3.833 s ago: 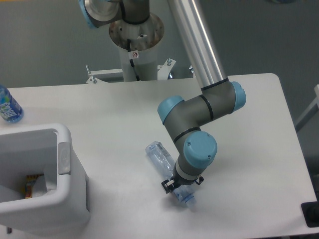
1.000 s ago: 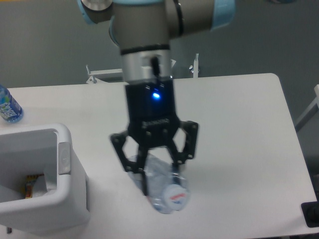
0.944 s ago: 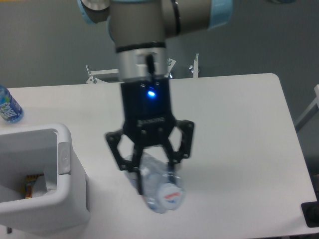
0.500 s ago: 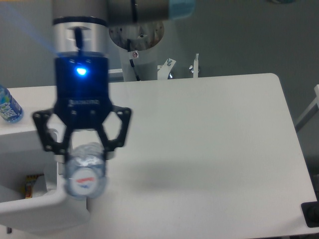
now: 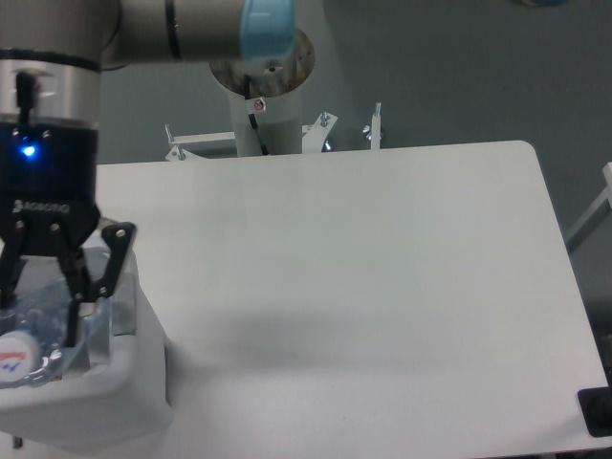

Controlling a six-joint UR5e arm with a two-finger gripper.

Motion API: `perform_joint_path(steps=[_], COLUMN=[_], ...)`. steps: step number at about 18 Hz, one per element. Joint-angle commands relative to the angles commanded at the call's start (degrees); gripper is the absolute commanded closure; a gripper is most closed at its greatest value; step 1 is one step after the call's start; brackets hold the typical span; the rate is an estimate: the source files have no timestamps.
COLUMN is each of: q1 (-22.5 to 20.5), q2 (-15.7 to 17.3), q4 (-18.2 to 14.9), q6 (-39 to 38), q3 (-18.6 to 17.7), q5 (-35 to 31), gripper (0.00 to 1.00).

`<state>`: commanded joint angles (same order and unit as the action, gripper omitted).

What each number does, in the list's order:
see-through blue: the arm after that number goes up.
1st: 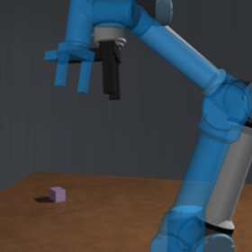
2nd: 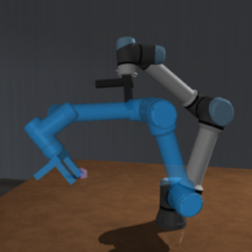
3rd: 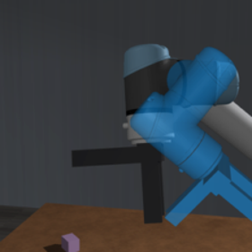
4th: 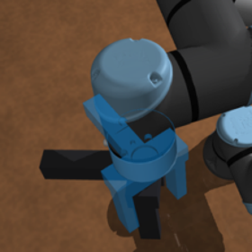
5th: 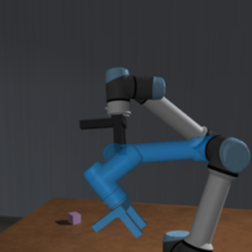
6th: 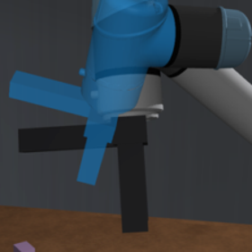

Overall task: Place the trash in the trash can
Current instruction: 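Carry the bottle over the bin, lower it in, open the gripper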

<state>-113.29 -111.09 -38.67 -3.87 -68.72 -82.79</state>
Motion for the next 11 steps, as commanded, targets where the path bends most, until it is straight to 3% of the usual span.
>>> perform_joint_path(steps=[10, 11], q1=[1.8, 1.8], q2=[-0.1, -0.1], q4=[0.0, 0.0], q6=[0.1, 0.1], q3=[-4.8, -4.9], q5=[0.0, 0.0], gripper=[0.37, 0.25])
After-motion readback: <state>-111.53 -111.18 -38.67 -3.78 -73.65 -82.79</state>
